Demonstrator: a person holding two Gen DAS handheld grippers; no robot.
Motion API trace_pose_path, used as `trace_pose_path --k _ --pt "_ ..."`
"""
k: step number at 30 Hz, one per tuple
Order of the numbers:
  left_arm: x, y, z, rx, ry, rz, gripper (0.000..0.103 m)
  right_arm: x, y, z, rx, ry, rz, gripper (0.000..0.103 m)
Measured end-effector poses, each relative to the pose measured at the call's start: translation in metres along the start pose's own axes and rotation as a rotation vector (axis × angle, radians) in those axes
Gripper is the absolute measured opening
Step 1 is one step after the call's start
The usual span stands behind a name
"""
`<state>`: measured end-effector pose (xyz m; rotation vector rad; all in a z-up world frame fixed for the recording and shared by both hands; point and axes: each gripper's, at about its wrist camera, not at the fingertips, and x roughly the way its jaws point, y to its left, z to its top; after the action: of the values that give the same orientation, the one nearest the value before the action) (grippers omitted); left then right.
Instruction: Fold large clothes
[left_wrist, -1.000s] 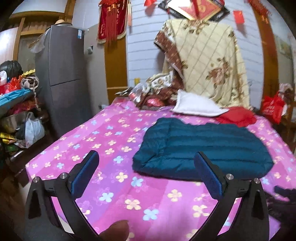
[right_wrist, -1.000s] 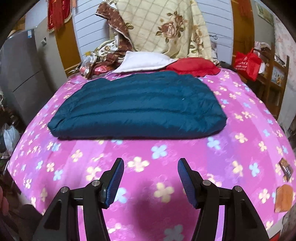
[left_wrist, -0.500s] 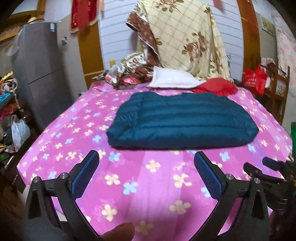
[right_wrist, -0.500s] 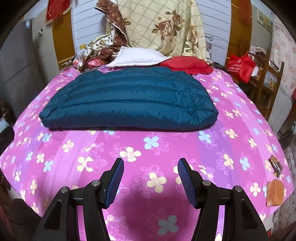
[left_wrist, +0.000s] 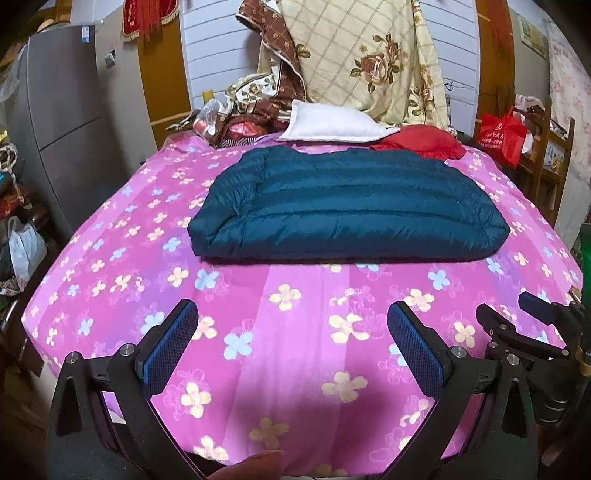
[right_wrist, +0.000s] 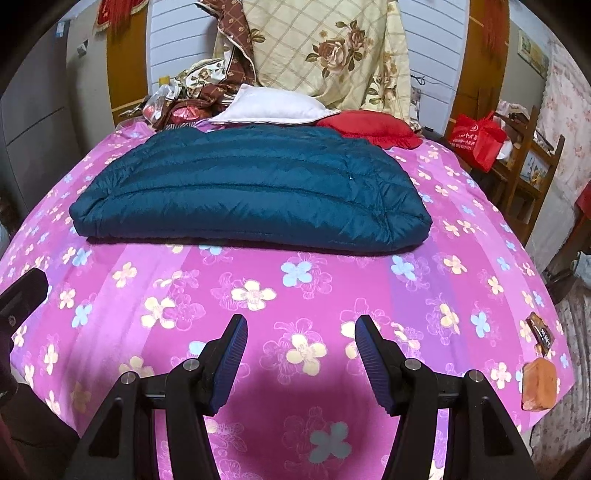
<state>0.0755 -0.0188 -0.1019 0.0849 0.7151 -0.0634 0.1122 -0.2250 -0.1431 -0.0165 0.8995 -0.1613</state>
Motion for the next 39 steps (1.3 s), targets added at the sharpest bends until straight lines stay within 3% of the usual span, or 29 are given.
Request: trace_pose_path --k 39 --pt "0.030 -0.003 -0.010 -0.016 0.128 -0.037 0.103 0.012 0.013 -0.005 -0.066 0.022 -0.038 0.058"
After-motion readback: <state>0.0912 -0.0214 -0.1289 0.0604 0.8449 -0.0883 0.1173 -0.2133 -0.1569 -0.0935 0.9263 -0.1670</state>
